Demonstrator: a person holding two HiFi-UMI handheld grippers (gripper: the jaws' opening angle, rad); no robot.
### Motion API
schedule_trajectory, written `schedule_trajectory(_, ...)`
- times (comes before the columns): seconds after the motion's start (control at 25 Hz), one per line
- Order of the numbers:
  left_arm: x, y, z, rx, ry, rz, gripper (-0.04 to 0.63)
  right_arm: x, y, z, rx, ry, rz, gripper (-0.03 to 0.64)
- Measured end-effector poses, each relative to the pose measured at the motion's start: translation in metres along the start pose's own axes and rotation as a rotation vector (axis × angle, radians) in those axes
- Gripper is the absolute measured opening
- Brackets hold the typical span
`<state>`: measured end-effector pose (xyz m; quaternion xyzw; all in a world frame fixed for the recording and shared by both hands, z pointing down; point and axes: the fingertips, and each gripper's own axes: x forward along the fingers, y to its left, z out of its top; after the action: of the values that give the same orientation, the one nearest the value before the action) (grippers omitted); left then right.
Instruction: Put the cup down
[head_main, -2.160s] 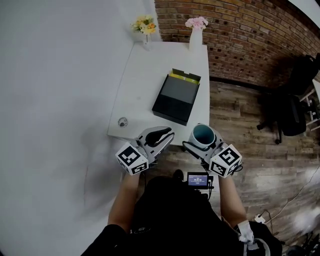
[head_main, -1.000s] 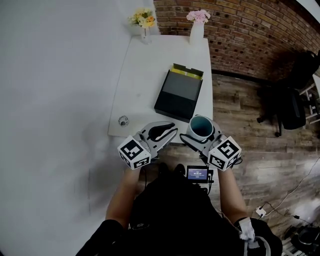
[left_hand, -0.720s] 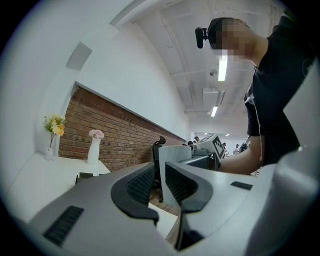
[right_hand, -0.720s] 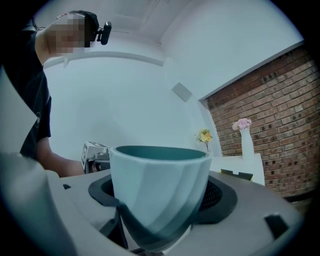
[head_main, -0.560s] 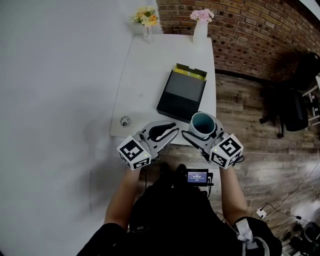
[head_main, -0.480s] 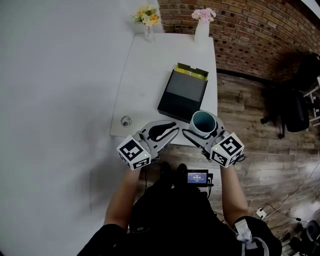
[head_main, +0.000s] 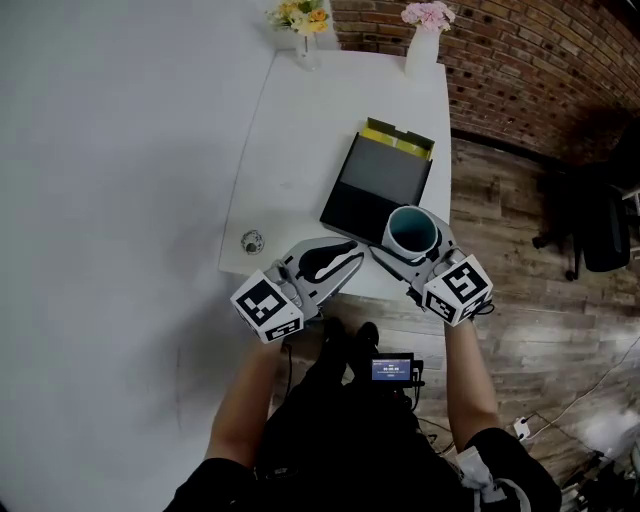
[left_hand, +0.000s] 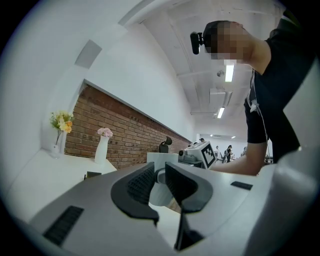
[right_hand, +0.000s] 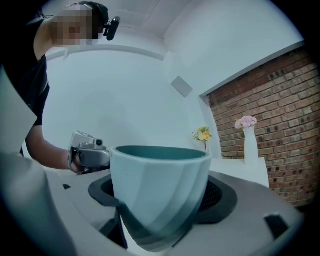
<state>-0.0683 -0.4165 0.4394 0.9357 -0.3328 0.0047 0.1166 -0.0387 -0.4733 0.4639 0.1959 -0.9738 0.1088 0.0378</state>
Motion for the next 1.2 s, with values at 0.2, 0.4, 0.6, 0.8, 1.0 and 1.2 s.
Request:
schedule_trajectory(0.2,0.017,0.01,-0.003,-0.005,-0.001,-0.011,0.074,0.015,-0.021,-0.013,-0.022,0.018,-0.006,0.399)
schedule_trajectory(0.4,0.026,0.019,-0.014,-0.016,0.006,-0.017,0.074,0.032,-0.039,-0.035,-0.043,0.046,-0.012,0.399)
schedule_trajectory(0.6,0.028,0.03,-0.025,-0.042,0.012,0.0,0.074,0.049,-0.053,-0.049,-0.063,0.066,-0.009,0.399)
schedule_trajectory(0.8,0.028,0.038,-0.032,-0.058,0.016,0.014,0.074,0.061,-0.06,-0.058,-0.088,0.079,0.0,0.399)
schedule_trajectory(1.0,0.024,0.041,-0.038,-0.072,0.027,0.021,0.074,0.064,-0.056,-0.062,-0.147,0.078,0.005,0.399)
schedule_trajectory(1.2,0.023,0.042,-0.039,-0.076,0.024,0.023,0.074,0.053,-0.05,-0.067,-0.212,0.06,0.0,0.399)
